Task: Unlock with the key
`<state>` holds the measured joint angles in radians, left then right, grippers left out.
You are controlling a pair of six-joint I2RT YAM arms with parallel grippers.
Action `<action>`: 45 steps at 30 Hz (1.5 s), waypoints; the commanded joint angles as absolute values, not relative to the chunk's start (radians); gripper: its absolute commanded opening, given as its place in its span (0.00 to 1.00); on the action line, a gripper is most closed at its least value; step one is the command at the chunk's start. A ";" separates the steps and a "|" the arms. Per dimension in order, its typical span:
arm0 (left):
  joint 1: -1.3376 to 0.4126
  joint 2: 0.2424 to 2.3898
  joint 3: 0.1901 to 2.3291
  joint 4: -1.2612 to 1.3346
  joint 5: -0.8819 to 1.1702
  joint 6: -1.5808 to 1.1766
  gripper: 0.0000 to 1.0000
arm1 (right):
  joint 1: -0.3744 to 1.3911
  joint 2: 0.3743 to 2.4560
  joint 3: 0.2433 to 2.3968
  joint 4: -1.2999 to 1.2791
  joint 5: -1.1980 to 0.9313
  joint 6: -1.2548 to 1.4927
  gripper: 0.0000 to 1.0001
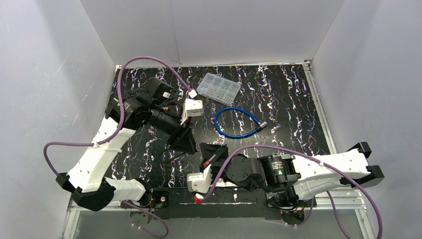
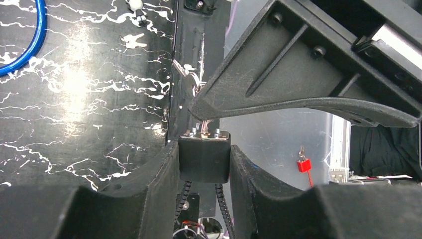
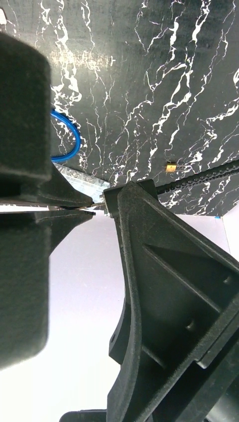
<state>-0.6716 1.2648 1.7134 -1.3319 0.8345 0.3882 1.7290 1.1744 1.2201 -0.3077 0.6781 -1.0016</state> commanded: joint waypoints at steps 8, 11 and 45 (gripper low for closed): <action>-0.667 1.293 1.725 -1.206 0.828 0.372 0.00 | 1.753 1.206 1.275 -0.320 0.492 -0.892 0.01; -0.665 1.308 1.724 -1.202 0.824 0.383 0.00 | 1.758 1.211 1.279 -0.321 0.472 -0.873 0.01; -0.626 1.367 1.669 -1.254 0.853 0.449 0.00 | 1.772 1.284 1.401 -0.431 0.420 -0.838 0.17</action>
